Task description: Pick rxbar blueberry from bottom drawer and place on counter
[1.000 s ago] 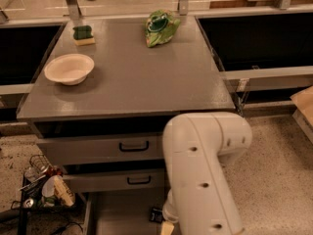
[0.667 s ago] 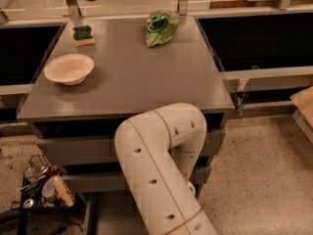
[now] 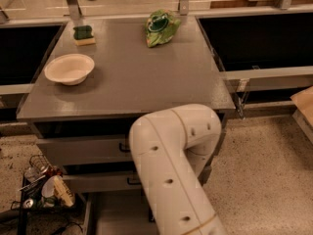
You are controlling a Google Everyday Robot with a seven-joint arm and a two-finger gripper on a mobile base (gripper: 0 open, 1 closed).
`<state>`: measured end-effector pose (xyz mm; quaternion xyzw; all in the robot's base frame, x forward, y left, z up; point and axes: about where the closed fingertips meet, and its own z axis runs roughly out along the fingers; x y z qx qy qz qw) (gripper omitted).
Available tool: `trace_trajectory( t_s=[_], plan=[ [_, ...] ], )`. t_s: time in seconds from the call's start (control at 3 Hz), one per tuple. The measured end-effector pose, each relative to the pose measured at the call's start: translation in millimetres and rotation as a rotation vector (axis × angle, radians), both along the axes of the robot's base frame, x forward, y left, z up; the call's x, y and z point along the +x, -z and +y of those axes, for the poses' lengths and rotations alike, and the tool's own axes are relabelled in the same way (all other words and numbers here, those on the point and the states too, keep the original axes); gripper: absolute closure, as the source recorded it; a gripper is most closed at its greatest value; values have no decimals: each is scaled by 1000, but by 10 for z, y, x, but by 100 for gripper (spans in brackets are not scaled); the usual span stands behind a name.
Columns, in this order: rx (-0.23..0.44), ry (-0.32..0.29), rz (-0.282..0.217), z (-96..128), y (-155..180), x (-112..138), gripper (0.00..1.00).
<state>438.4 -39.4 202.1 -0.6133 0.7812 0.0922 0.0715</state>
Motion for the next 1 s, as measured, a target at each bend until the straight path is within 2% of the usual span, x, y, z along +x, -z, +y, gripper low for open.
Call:
trace_trajectory(
  t_s=[0.33, 0.67, 1.0],
  plan=[
    [162, -98, -15, 299, -233, -175, 0],
    [189, -88, -16, 349, -249, -194, 0],
    [189, -88, -16, 349, -249, -194, 0]
  ],
)
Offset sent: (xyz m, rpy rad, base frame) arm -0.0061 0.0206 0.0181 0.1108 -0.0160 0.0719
